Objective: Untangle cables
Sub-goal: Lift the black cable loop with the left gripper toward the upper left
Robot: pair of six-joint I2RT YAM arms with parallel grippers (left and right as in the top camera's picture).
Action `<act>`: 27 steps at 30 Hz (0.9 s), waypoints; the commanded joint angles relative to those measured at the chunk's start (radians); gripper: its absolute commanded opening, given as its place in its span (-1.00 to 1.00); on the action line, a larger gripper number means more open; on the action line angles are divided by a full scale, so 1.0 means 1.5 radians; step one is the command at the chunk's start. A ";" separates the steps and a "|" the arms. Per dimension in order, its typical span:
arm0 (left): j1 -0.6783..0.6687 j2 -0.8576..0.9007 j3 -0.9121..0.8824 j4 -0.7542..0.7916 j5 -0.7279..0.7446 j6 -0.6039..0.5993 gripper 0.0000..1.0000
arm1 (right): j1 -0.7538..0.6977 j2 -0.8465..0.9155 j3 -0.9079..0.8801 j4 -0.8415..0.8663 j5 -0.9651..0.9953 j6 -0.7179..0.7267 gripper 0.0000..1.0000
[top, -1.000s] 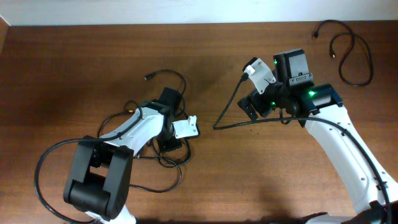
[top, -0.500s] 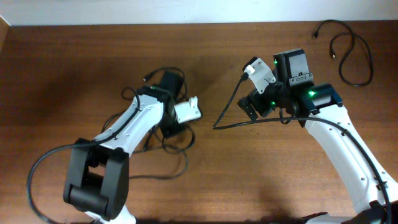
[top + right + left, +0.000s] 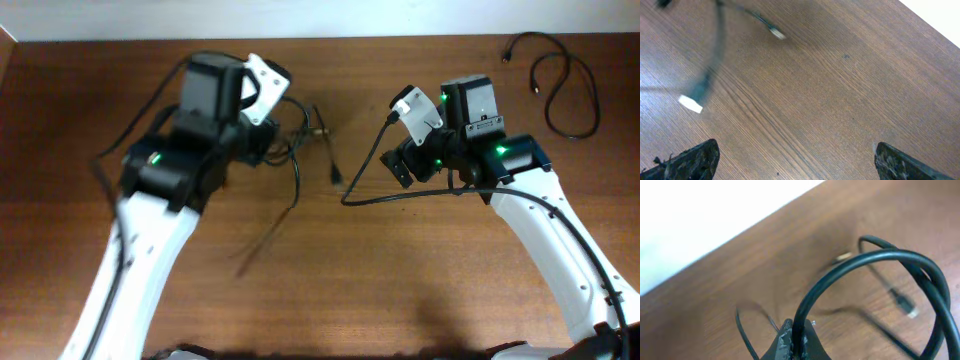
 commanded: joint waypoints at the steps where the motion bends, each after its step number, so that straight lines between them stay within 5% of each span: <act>1: 0.002 -0.065 0.016 -0.014 -0.073 -0.055 -1.00 | 0.005 0.006 -0.006 0.002 0.003 0.004 0.97; 13: 0.002 -0.136 0.148 -0.029 -0.157 -0.064 -1.00 | 0.005 0.006 -0.006 0.000 0.003 0.004 0.97; 27: 0.005 -0.040 0.147 -0.021 -0.199 -0.064 -1.00 | 0.012 -0.012 0.047 0.085 -0.010 0.003 0.97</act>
